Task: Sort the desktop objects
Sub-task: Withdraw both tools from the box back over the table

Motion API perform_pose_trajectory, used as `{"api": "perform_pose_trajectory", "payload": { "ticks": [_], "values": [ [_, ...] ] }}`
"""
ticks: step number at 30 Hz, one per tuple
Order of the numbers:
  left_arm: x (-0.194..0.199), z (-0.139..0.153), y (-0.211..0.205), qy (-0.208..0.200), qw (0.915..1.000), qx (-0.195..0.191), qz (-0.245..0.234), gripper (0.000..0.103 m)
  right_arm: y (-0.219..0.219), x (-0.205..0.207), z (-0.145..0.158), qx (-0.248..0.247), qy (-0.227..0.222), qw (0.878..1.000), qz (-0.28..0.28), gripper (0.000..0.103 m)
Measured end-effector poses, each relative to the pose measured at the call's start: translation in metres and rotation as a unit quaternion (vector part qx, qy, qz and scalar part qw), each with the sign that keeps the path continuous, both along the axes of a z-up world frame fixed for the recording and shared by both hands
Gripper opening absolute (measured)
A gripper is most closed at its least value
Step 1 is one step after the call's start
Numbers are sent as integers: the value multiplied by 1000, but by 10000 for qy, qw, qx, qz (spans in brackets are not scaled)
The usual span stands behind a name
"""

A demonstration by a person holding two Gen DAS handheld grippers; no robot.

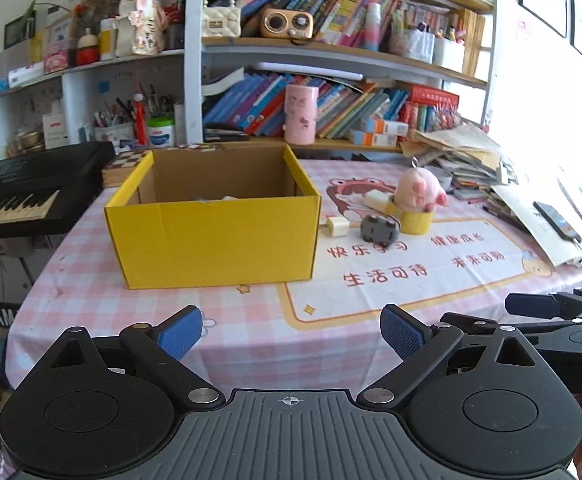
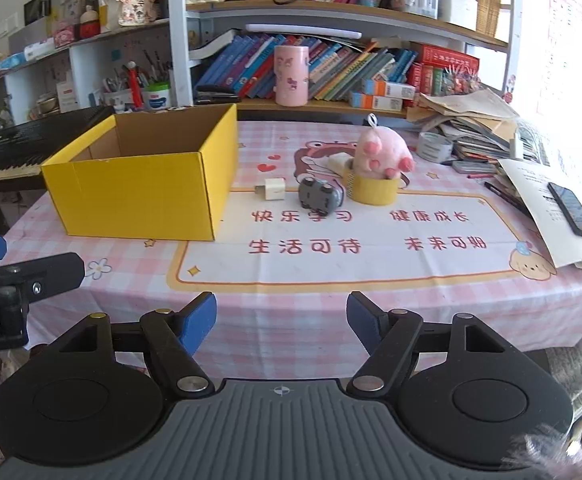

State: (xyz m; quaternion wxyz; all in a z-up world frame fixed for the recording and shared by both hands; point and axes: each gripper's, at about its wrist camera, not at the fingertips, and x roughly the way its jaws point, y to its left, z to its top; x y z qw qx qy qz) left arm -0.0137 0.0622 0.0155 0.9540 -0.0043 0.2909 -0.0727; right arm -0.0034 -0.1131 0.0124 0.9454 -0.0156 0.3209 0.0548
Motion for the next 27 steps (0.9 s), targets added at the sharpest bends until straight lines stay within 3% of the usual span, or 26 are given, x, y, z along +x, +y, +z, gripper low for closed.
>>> {"api": "perform_pose_trajectory", "payload": {
  "ticks": [14,27],
  "values": [
    [18,-1,-16,84,9999,4,-121,98,-5,12,-4,-139,136,9998,59,71],
    [47,-4,-53,141,9985,-7,-533,98,-42,33,-2,-243,209,9991,-284,74]
  ]
}}
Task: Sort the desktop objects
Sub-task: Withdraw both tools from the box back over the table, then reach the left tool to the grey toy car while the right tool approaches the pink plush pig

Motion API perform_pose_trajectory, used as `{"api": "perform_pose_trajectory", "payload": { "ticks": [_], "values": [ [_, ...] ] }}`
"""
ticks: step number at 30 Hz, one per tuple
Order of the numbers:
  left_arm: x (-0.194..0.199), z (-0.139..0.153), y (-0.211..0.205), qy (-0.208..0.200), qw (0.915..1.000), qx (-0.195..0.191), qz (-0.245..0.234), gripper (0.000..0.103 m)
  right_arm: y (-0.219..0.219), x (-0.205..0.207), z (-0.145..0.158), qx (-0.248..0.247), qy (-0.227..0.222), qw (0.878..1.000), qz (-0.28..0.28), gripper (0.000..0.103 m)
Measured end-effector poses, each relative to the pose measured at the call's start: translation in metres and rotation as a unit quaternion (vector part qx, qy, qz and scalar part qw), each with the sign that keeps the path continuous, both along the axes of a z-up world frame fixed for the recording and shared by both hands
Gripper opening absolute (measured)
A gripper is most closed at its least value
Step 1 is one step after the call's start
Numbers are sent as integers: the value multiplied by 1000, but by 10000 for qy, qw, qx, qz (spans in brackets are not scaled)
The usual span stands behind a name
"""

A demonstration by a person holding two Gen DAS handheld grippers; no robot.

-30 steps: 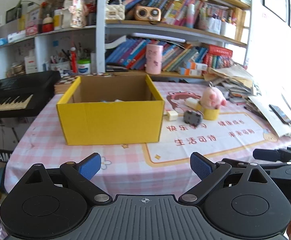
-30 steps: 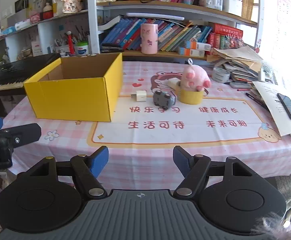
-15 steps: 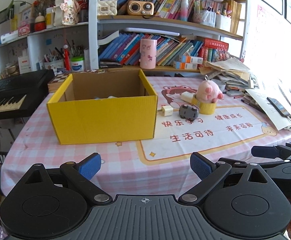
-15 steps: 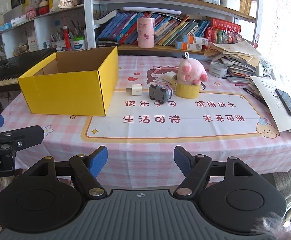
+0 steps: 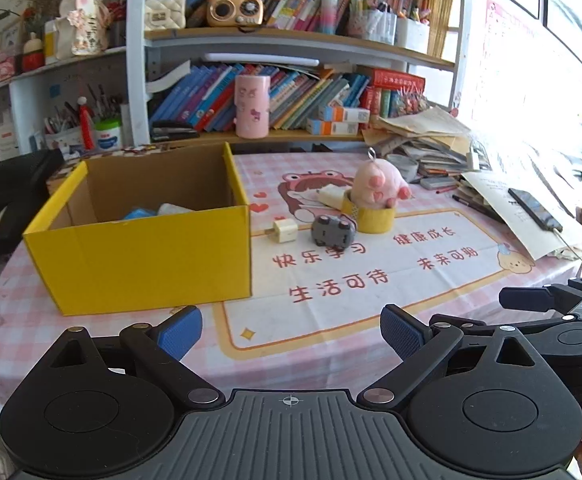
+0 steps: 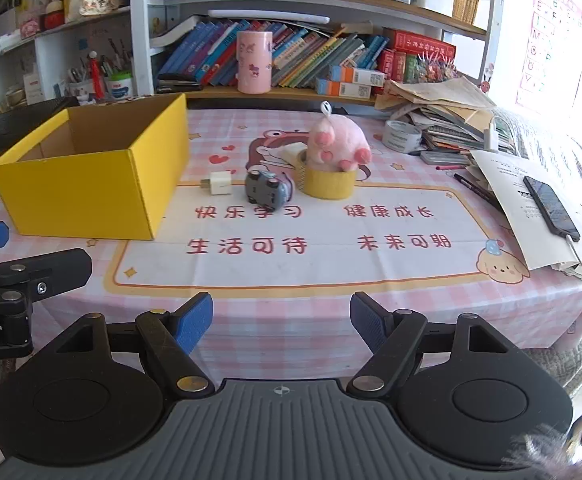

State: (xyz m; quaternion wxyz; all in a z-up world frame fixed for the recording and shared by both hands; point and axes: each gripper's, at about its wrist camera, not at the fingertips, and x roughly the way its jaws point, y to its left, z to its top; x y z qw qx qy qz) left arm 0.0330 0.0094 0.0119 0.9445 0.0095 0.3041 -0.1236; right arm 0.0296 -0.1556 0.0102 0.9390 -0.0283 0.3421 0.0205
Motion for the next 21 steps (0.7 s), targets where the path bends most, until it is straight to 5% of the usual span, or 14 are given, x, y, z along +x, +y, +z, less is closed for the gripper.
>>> {"api": "perform_pose_trajectory", "payload": {
  "ticks": [21],
  "values": [
    [60,-17,-64,427,9983,-124,-388,98,-62,51,-10,-56,345,9990,-293,74]
  ]
}}
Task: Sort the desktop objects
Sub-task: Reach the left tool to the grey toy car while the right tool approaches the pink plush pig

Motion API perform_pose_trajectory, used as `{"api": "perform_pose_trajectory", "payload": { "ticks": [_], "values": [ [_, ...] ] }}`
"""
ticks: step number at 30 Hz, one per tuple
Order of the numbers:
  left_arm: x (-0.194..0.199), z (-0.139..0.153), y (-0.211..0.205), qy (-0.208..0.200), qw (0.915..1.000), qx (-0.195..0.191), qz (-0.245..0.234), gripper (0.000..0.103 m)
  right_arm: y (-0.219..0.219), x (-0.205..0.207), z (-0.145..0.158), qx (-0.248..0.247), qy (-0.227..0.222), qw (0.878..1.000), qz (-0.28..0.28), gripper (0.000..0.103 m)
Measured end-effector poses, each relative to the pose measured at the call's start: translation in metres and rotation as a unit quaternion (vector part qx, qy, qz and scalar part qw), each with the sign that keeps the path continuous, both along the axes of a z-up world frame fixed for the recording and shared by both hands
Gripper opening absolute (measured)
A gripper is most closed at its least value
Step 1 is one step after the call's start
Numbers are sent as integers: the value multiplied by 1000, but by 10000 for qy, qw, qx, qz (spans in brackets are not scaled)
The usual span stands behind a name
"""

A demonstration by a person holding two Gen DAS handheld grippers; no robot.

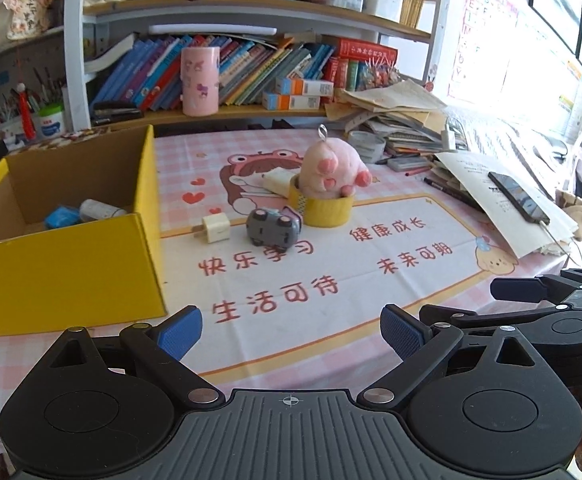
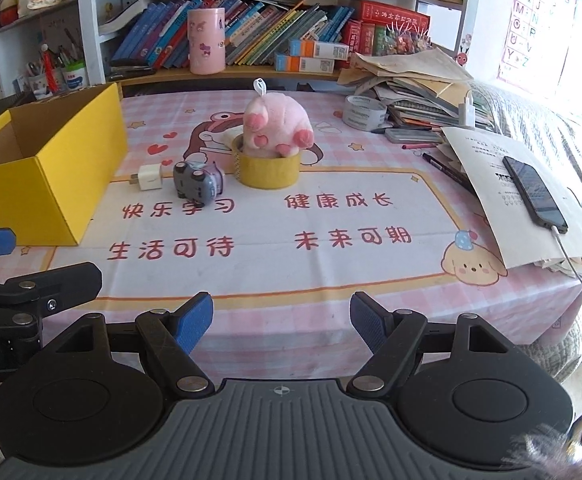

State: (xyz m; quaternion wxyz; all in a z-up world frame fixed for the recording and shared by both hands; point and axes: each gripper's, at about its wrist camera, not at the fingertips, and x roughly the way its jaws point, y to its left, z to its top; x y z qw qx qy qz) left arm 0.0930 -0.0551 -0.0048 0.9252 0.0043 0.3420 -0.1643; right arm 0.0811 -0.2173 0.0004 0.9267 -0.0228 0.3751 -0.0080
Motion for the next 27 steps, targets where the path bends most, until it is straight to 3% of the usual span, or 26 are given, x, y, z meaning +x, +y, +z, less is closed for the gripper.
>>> {"api": "perform_pose_trajectory", "payload": {
  "ticks": [6,12,21,27],
  "values": [
    [30,-8,-24,50,9999,-115,77,98,-29,35,1,45,12,10000,-5,74],
    [65,-19,-40,176,9989,-38,443,97,-52,80,3,225,-24,9997,73,74],
    [115,-30,-65,-47,9977,426,516,96,-64,147,8,447,-165,9974,549,75],
    [146,-48,-71,33,9963,677,528,95,-72,182,5,512,-93,9961,707,76]
  ]
}}
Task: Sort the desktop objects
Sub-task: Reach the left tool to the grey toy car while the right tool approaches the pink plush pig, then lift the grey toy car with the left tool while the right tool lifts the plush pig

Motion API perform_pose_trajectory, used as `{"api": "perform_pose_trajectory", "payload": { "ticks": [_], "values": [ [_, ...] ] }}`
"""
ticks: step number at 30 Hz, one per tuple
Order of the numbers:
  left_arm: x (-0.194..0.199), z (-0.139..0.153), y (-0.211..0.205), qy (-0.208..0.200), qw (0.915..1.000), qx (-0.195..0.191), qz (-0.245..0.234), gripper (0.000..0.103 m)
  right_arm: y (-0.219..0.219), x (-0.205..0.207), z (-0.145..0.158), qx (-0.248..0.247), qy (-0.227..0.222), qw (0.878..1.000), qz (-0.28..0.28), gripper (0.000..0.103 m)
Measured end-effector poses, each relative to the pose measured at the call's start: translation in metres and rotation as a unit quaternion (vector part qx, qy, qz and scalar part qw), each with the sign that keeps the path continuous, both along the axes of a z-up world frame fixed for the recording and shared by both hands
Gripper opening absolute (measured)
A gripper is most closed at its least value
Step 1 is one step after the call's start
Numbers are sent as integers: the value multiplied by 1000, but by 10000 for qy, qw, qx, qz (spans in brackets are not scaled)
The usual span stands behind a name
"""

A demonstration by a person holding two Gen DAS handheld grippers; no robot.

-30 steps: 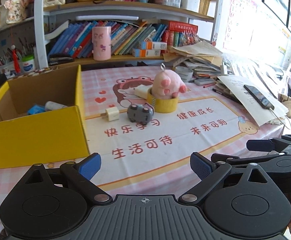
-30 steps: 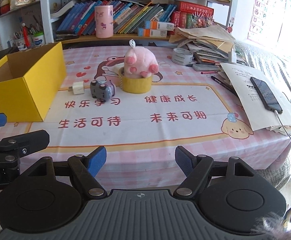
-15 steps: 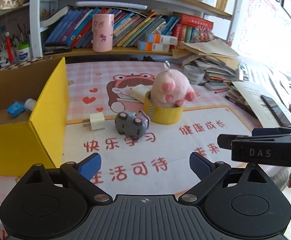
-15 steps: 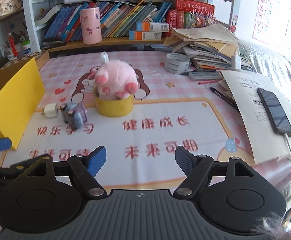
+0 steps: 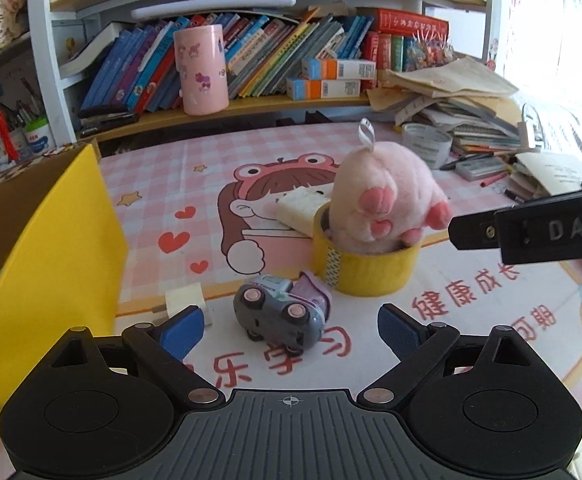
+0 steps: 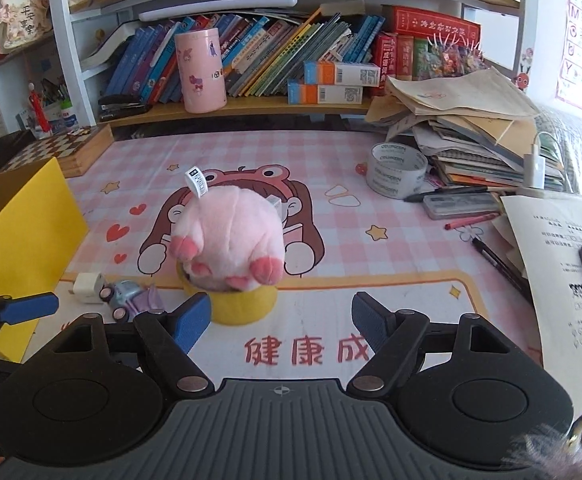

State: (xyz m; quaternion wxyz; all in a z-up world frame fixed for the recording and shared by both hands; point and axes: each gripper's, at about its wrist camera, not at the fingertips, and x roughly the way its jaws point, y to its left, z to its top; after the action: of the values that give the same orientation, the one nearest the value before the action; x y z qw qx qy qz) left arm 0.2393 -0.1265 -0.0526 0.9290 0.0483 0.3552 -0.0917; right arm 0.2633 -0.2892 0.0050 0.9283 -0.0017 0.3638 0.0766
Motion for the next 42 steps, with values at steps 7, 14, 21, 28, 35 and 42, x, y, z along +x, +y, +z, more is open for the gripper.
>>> {"api": "perform_pose_trajectory", "payload": {
  "ticks": [7,14,21,28,35,42],
  "values": [
    [30,-18,-6,225,9996,144,-119,93,7,25,-5,2,81,9995,317,82],
    [44,-30,-8,484,9985,153,-186,87,19,46,-12,-100,160,9982,571,84],
    [44,-29,3,590,9982,-128,1,67,36,63,-20,-170,302,9955,885,86],
    [15,-6,13,440,9983,-347,187,67,48,76,-27,-171,320,9940,1029,89],
    [-13,16,24,320,9973,-482,458,67,45,87,-32,-139,399,9954,857,85],
    [-34,42,33,59,9962,-602,619,67,43,80,-21,-167,112,9950,976,65]
  ]
}}
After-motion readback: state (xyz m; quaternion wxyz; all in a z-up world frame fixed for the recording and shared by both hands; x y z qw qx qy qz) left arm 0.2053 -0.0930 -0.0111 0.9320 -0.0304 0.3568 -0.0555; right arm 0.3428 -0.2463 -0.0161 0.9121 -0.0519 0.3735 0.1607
